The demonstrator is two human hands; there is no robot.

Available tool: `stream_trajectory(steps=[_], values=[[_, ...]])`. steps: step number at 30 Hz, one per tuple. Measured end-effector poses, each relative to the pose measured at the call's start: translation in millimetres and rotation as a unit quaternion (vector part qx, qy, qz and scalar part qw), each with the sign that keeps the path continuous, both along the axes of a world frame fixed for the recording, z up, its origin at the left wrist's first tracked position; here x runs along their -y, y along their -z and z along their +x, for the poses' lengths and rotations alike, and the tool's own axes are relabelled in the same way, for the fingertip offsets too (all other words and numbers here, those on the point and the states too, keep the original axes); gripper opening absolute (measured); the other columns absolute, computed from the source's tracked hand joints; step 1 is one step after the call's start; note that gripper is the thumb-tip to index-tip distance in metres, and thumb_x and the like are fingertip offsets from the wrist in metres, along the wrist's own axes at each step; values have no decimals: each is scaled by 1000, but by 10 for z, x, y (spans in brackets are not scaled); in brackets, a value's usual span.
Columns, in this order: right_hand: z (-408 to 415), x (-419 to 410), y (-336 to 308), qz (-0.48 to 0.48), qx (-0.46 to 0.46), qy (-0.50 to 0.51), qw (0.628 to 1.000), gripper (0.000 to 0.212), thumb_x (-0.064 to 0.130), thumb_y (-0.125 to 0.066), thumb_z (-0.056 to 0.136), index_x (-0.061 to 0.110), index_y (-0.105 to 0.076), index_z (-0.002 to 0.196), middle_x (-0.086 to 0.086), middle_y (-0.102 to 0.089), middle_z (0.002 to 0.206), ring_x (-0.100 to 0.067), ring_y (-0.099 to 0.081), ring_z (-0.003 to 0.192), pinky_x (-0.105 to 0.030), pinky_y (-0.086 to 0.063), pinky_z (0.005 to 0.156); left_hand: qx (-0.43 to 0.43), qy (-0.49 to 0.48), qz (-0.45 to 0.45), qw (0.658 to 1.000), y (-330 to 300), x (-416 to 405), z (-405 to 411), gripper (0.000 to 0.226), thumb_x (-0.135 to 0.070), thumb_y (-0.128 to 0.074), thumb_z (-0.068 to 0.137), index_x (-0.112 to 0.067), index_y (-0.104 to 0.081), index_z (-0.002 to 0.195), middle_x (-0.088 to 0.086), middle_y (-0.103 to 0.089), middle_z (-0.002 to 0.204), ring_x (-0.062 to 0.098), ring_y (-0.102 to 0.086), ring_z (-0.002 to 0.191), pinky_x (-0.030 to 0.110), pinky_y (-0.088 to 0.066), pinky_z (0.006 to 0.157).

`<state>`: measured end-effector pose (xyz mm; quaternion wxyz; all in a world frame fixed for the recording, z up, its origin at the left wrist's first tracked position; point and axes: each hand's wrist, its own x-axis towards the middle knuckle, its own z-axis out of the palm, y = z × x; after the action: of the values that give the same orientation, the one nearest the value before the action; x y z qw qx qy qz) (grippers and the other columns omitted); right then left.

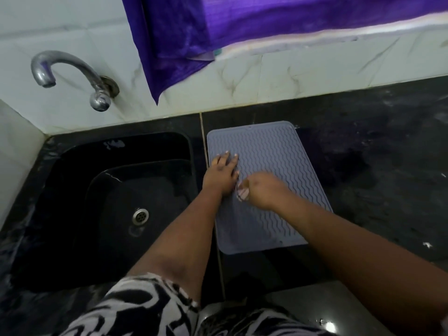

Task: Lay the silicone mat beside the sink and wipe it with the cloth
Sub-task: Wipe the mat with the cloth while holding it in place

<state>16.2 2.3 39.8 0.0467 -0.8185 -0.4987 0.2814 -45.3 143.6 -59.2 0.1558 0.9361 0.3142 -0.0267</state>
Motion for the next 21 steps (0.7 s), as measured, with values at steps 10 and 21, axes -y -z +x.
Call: stream_trajectory(steps=[10,21], values=[[-590,928,537,-109,144,-93,979,63,26,-48,95,16,-20,150,-13,-28,152,-40,-32,129,-62,-27,108,-5,-60,34,998,106,427,-216,55,-40,-20,103,-22,-10,154,-1,-8,163,22,-9,149,38,-18,118],[330,1009,-4,43,-344,152,926,39,3,-57,86,38,-76,87,0,-75,100,-16,-70,92,-29,-59,76,0,-41,-69,997,12,403,-343,64,-44,-28,102,-20,1,155,3,2,163,21,3,150,36,-4,120]])
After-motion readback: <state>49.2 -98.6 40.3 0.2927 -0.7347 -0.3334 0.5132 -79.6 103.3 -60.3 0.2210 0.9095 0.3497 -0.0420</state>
